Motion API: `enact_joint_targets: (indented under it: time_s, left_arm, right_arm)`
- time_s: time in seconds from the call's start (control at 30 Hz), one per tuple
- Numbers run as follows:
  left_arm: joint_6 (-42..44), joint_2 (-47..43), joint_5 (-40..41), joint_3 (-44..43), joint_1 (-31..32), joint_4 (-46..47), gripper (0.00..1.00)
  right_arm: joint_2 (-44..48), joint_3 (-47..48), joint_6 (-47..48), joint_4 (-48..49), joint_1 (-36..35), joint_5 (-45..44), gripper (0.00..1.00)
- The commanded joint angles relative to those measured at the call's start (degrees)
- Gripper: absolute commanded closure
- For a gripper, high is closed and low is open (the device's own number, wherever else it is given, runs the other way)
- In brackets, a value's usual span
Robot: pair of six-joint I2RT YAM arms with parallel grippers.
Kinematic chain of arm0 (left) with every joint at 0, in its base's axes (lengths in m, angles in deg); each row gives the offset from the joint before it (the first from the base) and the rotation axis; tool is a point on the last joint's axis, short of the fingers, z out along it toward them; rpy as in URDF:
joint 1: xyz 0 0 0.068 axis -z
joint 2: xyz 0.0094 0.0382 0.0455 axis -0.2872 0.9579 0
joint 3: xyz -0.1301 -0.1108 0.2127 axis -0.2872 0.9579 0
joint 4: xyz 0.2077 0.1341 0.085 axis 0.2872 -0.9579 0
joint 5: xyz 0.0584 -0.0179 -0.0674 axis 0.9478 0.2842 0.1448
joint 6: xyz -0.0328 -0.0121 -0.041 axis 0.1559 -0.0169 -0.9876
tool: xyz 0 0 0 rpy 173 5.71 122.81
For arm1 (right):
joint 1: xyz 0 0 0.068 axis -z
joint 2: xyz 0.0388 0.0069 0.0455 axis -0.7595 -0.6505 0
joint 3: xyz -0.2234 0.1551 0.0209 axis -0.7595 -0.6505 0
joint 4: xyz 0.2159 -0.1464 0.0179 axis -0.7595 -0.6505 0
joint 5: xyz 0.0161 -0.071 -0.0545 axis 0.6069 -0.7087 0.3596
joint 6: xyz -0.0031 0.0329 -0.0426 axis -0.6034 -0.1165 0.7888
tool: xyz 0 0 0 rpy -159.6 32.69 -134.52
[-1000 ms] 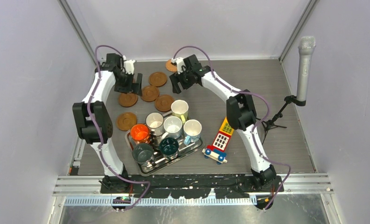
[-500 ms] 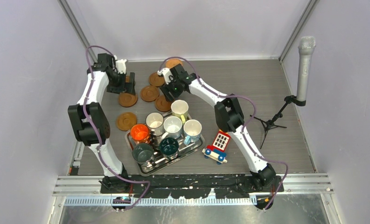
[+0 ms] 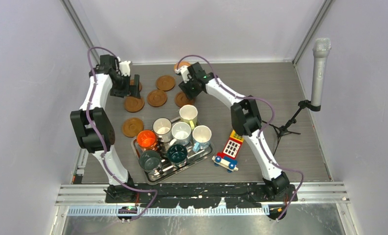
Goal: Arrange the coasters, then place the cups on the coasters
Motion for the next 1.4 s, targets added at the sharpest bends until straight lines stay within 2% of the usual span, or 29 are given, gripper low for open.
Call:
enact_joint_targets:
  time_s: [0.0, 0.53, 0.83, 1.0, 1.37]
  left_arm:
    - [-0.9, 0.8, -0.5, -4.5, -0.3, -0.7, 0.08]
    - [0.0, 6.6, -1.3, -9.7, 1.4, -1.5, 0.09]
    - [2.1, 14.5, 3.5, -16.7, 6.5, -2.6, 0.11]
    - [2.3, 18.6, 6.0, -19.7, 9.4, -2.5, 0.15]
    - [2.5, 27.2, 7.7, -26.3, 9.8, -4.8, 0.28]
  right_arm:
    - [3.2, -4.0, 2.9, -5.1, 6.3, -9.2, 0.41]
    - [14.2, -23.3, 6.6, -6.6, 24.8, -17.8, 0.44]
    - [18.2, -29.5, 8.4, -7.2, 29.2, -20.6, 0.45]
    - [19.8, -29.9, 8.6, -7.2, 29.7, -19.8, 0.44]
    - [22.2, -20.6, 5.3, -9.9, 27.6, -11.1, 0.37]
